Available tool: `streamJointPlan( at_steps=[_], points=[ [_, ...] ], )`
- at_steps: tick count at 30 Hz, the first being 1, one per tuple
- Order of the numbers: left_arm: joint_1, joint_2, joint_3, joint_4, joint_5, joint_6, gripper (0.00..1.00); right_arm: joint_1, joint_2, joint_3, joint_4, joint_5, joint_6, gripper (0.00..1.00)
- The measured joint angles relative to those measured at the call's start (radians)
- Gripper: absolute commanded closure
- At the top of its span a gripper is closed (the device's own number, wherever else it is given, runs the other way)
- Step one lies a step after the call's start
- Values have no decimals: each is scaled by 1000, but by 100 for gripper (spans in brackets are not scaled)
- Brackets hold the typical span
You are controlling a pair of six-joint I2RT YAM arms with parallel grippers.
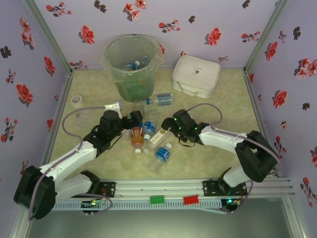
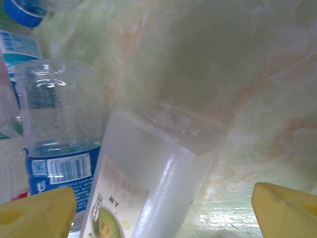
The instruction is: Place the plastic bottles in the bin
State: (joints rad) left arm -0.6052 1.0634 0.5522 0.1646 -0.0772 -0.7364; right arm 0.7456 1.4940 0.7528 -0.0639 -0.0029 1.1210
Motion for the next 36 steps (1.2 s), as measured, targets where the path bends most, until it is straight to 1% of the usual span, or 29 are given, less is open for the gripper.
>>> streamJointPlan(
  at_steps=[3,8,11,15,18,22,26,30,32,36],
  points=[
    [-5,-1,0,12,-6,-16,0,16,45,13,30,2,27,10],
    [-5,-1,0,48,-38,-17,0,31,113,44,72,18,71,14],
    [-5,0,0,73,-53,-16,0,39,129,45,85,42,102,17],
    [-5,2,0,93,-59,-16,0,43,150,59,89,71,127,18],
    [-5,1,0,93,-64,-16,0,44,172,81,91,85,142,18],
    [-5,-1,-11,92,-76,-16,0,45,203,93,97,101,160,22],
    [-5,-13,-25,87,-89,-16,0,45,211,103,87,109,173,23],
    [-5,-23,-25,86,-101,-13,0,45,215,109,78,114,182,31],
    [-5,-23,-25,86,-105,-12,0,45,214,109,79,121,188,37],
    [-5,-23,-25,85,-107,-6,0,47,214,111,93,127,192,42]
  ],
)
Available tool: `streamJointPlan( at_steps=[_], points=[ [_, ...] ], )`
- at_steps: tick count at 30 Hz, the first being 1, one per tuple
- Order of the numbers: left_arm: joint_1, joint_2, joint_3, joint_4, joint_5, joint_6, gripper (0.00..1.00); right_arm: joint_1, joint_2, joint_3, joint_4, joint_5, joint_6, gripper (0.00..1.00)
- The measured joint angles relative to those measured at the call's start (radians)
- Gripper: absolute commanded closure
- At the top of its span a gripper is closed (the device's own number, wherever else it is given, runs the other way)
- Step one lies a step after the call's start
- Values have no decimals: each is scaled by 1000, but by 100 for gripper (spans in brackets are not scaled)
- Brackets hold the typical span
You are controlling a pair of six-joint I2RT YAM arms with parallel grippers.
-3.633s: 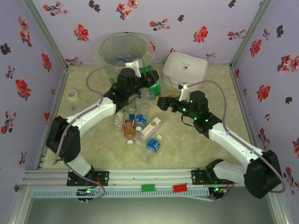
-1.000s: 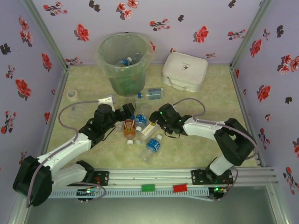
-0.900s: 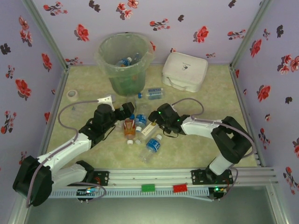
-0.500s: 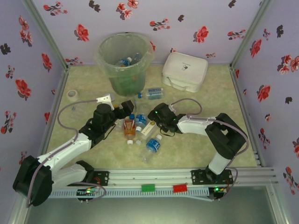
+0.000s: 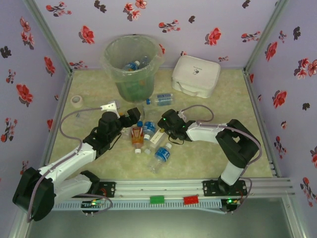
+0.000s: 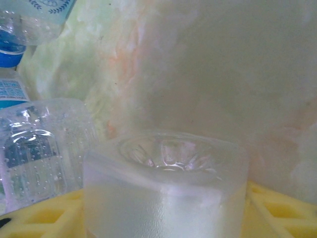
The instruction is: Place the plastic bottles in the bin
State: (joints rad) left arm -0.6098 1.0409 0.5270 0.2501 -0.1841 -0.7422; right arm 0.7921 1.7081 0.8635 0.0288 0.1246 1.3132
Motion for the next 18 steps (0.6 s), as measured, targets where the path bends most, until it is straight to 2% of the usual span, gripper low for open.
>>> streamJointPlan(
  at_steps=[11,18],
  points=[
    [0,44,10,3,18,16,0,-24,-52,2,5,0,-41,56],
    [0,120,156,-93,117,72,0,-62,-166,-2,43,-2,-163,60]
  ],
)
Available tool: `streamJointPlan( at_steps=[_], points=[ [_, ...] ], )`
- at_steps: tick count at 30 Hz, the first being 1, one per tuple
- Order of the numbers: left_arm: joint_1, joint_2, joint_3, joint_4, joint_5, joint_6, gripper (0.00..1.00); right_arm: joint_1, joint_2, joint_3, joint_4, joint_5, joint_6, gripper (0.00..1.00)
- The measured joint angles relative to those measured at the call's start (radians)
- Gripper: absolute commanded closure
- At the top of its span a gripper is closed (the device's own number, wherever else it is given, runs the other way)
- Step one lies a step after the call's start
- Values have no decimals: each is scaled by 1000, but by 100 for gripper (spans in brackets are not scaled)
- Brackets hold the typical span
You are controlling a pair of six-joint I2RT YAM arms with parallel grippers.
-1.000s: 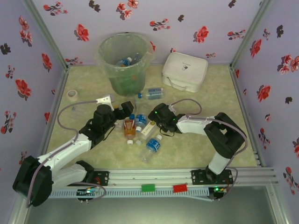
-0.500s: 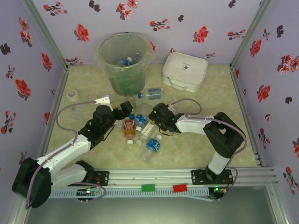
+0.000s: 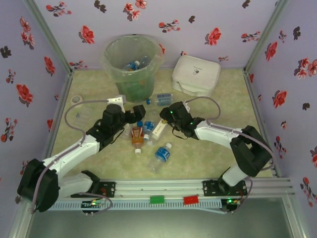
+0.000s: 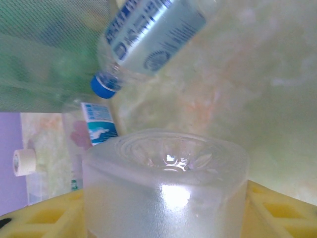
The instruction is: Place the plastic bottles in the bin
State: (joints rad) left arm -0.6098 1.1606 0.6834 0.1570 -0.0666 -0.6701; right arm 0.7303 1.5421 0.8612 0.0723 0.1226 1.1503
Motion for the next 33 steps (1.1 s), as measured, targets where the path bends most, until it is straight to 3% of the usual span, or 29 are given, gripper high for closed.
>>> streamJointPlan(
  at_steps=[8,13,26,33],
  points=[
    [-3,171,140,-53,294,46,0,-94,-68,-34,13,-74,-150,60],
    [-51,276,183,-69,409,44,0,-154,-83,-40,20,-121,-203,61],
    [-135,488,380,-63,539,-11,1,-238,-208,-65,75,-233,-240,61],
    [-165,526,414,-53,570,-46,20,-261,-253,-82,100,-263,-242,61]
  ],
)
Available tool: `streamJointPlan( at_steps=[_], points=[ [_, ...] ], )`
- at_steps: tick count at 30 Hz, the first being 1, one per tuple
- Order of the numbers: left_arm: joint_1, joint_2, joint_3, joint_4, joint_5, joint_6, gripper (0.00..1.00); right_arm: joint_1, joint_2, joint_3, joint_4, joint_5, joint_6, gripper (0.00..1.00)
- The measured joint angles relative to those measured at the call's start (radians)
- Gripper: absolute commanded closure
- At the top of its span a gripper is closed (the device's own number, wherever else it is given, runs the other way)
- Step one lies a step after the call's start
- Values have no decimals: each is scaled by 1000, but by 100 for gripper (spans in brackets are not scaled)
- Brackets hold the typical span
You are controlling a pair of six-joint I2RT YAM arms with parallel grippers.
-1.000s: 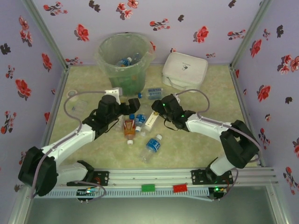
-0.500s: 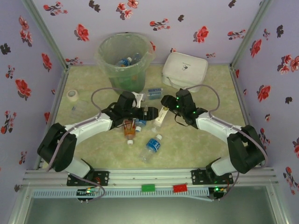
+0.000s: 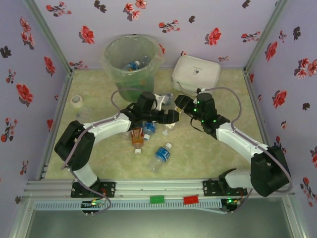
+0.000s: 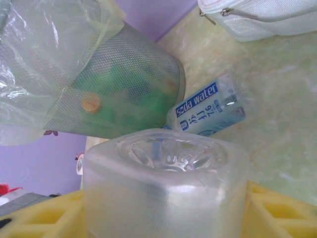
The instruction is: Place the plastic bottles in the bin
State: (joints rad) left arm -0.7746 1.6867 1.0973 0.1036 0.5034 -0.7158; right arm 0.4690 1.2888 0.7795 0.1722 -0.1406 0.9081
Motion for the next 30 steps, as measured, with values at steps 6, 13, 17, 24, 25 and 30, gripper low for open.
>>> streamJointPlan(
  at_steps=[6,13,17,24,25,30],
  points=[
    [-5,0,0,15,19,-19,49,-26,-4,-23,41,-33,10,60],
    [-2,3,22,3,24,-13,62,-33,-4,-28,73,-46,18,30],
    [12,7,55,-13,22,-11,65,-42,-16,-13,52,-36,-4,1],
    [71,-3,121,-92,-66,53,70,-97,-78,93,-77,-27,-80,0],
    [79,-5,140,-108,-80,68,70,-103,-82,108,-91,-24,-92,0],
    [128,-37,264,-183,-123,134,71,-116,-94,122,-131,-21,-117,0]
  ],
)
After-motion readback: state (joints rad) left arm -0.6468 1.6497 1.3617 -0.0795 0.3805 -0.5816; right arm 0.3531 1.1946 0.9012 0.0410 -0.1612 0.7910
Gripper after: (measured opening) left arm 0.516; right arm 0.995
